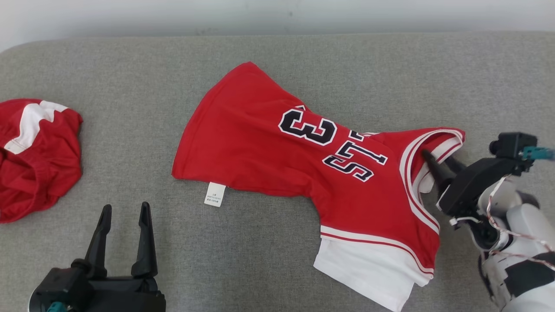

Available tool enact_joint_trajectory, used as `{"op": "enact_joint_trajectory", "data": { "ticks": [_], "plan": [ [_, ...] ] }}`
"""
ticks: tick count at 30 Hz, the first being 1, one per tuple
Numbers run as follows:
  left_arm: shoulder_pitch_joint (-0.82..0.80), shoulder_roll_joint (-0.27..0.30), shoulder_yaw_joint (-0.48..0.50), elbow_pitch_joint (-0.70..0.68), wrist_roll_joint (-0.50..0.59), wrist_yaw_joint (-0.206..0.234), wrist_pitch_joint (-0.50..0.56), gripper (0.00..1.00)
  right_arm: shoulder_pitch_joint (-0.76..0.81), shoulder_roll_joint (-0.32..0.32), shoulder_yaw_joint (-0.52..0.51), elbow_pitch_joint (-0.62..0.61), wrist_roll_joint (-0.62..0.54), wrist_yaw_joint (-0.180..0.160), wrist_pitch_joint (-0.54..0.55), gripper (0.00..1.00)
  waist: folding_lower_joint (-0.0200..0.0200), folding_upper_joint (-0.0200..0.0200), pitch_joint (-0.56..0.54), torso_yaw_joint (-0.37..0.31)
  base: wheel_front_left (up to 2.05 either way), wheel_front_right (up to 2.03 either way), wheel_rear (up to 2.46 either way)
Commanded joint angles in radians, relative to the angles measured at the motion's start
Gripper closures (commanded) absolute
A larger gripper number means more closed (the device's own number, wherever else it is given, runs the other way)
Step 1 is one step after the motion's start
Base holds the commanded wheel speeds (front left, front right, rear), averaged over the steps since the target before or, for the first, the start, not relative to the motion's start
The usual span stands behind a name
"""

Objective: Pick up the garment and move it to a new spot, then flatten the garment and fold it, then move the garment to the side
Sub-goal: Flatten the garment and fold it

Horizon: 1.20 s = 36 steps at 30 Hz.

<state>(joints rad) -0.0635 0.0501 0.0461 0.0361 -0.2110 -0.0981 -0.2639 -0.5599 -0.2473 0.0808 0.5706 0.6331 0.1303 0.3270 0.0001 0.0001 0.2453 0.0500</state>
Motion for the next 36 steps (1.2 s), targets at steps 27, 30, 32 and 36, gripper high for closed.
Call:
{"op": "enact_joint_trajectory", "data": {
  "ticks": [27, 30, 32, 36],
  "plan": [
    [-0.091, 0.0, -0.075, -0.025, -0.037, 0.003, -0.001, 0.0, -0.521, -0.178, 0.158, 0.231, -0.342, 0.001, -0.431, 1.0, -0.0001, -0.0001, 0.145, 0.177, 0.0, 0.0, 0.0],
    [-0.088, 0.0, -0.077, -0.024, -0.038, 0.007, -0.001, 0.0, -0.538, -0.156, 0.154, 0.295, -0.352, 0.001, -0.426, 0.0, -0.0001, -0.0001, 0.144, 0.183, 0.0, 0.0, 0.0],
    [-0.085, 0.0, -0.076, -0.022, -0.037, 0.009, -0.001, 0.0, -0.535, -0.141, 0.15, 0.332, -0.351, 0.001, -0.43, 0.0, -0.0001, -0.0001, 0.137, 0.181, 0.0, 0.0, 0.0],
    [-0.077, 0.0, -0.069, -0.021, -0.032, 0.015, -0.001, 0.0, -0.509, -0.122, 0.141, 0.372, -0.336, 0.001, -0.456, 0.0, -0.0001, -0.0001, 0.117, 0.17, 0.0, 0.0, 0.0]
  ]
}}
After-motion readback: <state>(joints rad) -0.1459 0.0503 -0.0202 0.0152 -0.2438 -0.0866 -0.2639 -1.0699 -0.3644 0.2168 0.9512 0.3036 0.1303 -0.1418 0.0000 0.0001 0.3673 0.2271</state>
